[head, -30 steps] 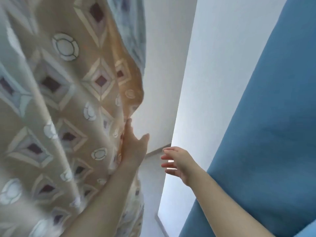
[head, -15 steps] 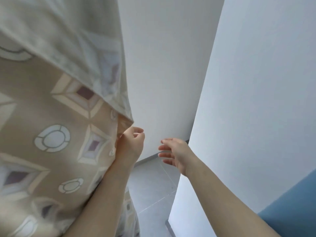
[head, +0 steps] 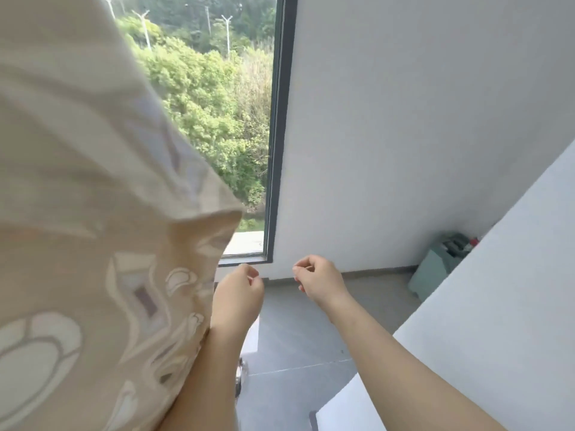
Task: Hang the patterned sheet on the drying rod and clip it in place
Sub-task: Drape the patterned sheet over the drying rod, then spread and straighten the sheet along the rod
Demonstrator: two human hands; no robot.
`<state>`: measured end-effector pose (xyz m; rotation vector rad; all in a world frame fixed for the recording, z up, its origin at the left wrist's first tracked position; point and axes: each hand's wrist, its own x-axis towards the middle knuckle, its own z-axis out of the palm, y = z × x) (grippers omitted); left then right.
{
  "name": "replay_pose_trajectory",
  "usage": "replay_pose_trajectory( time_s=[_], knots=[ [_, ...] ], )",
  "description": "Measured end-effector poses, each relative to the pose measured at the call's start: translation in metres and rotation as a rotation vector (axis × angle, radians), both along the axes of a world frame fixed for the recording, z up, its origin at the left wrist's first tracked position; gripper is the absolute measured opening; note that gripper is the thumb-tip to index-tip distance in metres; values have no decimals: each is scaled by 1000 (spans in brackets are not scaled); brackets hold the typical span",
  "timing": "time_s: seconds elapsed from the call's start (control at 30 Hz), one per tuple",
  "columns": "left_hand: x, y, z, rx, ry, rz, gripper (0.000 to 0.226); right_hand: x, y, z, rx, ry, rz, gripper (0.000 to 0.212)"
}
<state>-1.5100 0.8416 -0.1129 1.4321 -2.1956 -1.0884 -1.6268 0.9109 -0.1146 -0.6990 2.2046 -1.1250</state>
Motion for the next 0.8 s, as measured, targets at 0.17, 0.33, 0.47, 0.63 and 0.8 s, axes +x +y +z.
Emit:
replay_pose_trajectory(
  time_s=[0.17, 0.33, 0.47, 0.63, 0.8],
  knots=[
    [14, -19, -14, -38, -97, 139, 25, 6, -35, -24, 101, 125, 291, 11],
    [27, -36, -22, 22, -100, 336, 26, 27, -64, -43, 148, 159, 494, 16],
    [18, -64, -32, 73, -67, 495, 27, 18, -102, -57, 143, 209, 590, 19],
    [27, -103, -49, 129, -91, 601, 23, 15, -161, -82, 188, 186, 764, 20],
    [51, -131, -51, 119, -215, 734, 23, 24, -224, -74, 166, 211, 987, 23]
  ],
)
